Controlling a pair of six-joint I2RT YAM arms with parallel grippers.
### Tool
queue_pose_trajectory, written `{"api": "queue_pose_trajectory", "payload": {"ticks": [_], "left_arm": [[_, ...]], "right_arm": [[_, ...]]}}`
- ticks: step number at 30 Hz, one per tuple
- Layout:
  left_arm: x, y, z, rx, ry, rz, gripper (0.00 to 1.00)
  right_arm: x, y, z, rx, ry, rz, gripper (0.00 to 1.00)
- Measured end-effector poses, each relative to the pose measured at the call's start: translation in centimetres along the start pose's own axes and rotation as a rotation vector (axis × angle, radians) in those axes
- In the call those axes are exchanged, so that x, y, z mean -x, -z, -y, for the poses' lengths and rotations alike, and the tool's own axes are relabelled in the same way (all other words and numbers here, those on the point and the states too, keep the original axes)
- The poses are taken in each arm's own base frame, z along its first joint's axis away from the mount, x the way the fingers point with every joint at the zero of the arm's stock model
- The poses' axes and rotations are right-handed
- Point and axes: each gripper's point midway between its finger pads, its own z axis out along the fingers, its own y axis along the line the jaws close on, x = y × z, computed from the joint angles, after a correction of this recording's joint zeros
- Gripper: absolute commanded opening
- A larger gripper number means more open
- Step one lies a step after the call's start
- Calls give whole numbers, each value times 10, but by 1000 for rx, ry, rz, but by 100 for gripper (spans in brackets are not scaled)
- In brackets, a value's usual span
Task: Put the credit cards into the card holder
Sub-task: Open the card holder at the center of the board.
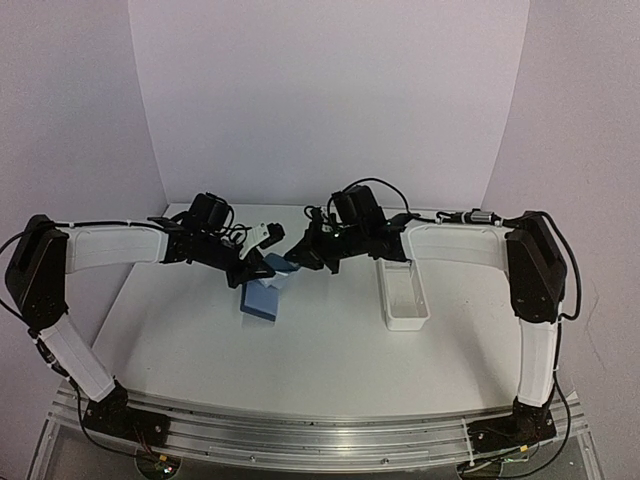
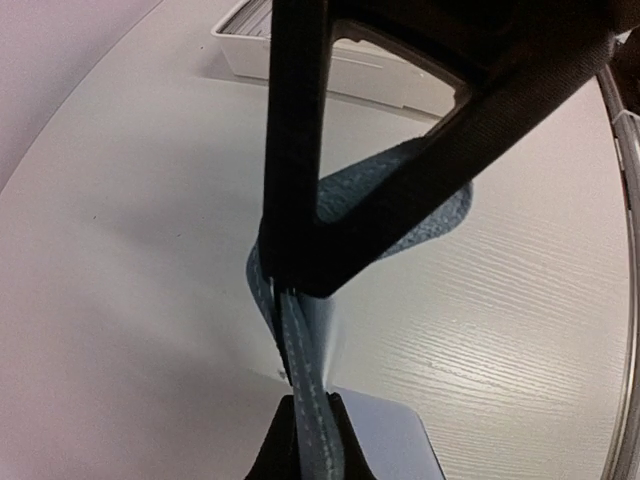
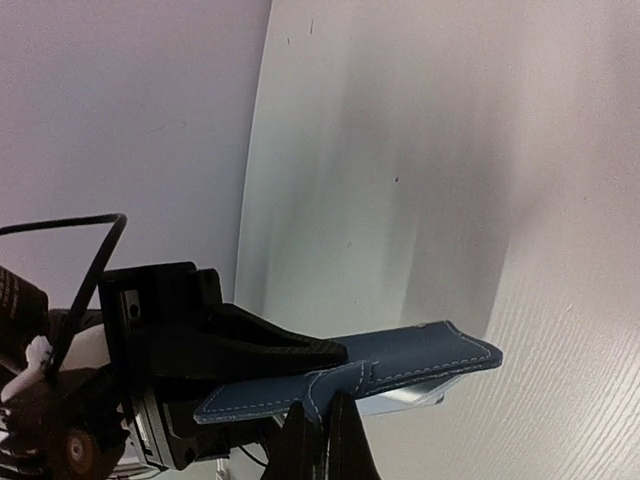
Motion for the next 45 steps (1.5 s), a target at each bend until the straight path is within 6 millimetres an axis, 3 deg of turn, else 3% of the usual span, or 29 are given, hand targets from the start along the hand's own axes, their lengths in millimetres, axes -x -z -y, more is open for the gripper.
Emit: {"api": "queue_pose_trajectory", "payload": {"ticks": [3, 6, 8, 9, 13, 16, 21, 26, 29, 33, 34, 37, 39, 40, 41, 43, 45], "left_arm": [[-1, 6, 11, -52, 10, -6, 0], [-4, 12, 25, -134, 23, -26, 0], [-2, 20, 38, -220, 32, -35, 0], [-1, 22, 41, -245, 32, -34, 0], [9, 27, 57, -406, 65, -40, 0], [5, 23, 65, -484, 101, -57, 0], [-8, 23, 78, -564, 155, -106, 0], [-2, 29, 81, -596, 154, -95, 0], [0, 31, 84, -614, 162, -91, 0], [-2, 30, 86, -627, 163, -93, 0], [-3, 30, 85, -627, 166, -94, 0], [-4, 32, 84, -632, 175, -94, 0], [-3, 32, 83, -629, 172, -90, 0], [-3, 32, 82, -627, 171, -89, 5], [-3, 32, 81, -625, 172, -88, 19], [-3, 32, 80, -623, 167, -85, 46], [-5, 31, 80, -621, 191, -98, 66]], "right_arm": [[-6, 1, -2, 26, 105, -49, 45], [-11, 3, -1, 44, 255, -60, 61], [-22, 12, 9, 21, 434, -63, 76], [-26, 17, 12, 10, 506, -59, 97], [-56, 40, 7, 30, 901, -51, 98], [-84, 40, -3, 64, 1153, -57, 98], [-102, 28, -2, 91, 1346, -85, 98], [-101, 7, 26, 27, 1409, -112, 98], [-96, -9, 47, -43, 1426, -130, 91], [-91, -18, 46, -52, 1420, -124, 88], [-91, -19, 45, -47, 1419, -124, 82], [-93, -20, 37, -6, 1404, -123, 46], [-98, -20, 35, 19, 1388, -135, 32], [-100, -20, 34, 27, 1384, -141, 16], [-107, -21, 32, 49, 1367, -156, 2], [-111, -21, 30, 73, 1350, -169, 0], [-112, -20, 27, 89, 1290, -170, 0]]}}
